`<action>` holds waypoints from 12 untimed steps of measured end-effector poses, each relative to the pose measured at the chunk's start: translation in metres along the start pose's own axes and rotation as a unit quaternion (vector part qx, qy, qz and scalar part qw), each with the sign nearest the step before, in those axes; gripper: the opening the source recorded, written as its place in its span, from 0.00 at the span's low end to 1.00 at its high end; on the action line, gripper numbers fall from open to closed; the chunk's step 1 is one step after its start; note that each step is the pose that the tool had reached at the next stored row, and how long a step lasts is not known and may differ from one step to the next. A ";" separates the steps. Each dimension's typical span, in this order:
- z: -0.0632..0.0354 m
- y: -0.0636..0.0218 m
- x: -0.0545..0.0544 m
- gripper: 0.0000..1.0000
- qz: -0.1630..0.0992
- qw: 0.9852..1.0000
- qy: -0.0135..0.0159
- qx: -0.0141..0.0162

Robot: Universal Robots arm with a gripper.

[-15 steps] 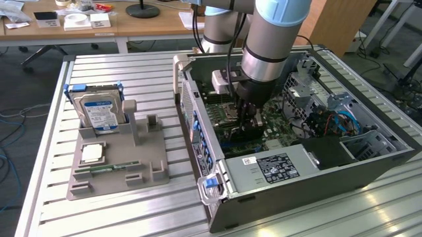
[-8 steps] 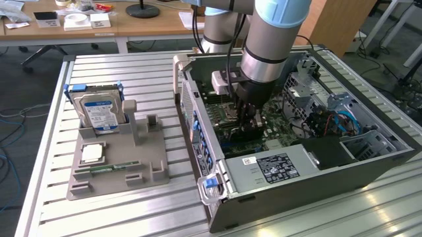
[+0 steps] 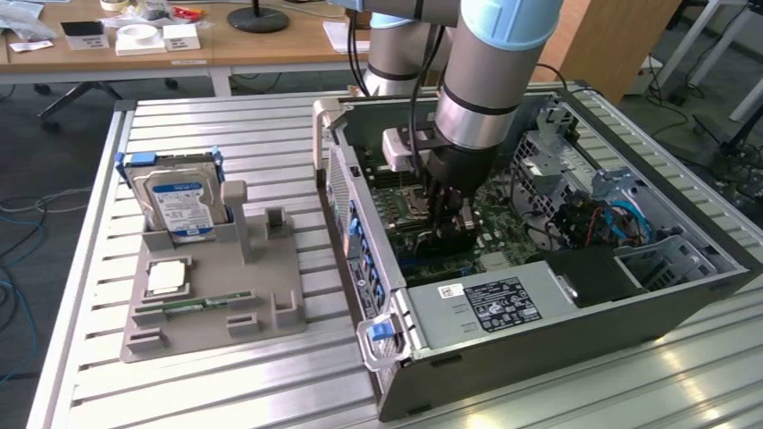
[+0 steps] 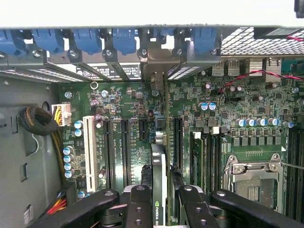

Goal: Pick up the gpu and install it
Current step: 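Insert the gpu into the slot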

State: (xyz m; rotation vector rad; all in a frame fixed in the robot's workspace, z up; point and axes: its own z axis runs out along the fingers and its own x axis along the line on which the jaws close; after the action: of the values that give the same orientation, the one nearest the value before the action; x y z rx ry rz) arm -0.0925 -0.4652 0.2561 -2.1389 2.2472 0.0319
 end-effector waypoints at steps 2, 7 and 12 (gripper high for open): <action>0.0001 0.0001 0.000 0.26 0.000 1.000 0.000 0.000; 0.0000 0.0000 0.000 0.45 0.000 1.000 0.000 0.000; 0.0000 0.0000 0.000 0.62 0.000 1.000 0.000 0.000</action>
State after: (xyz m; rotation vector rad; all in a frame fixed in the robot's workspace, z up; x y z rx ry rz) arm -0.0925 -0.4652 0.2560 -2.1389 2.2472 0.0319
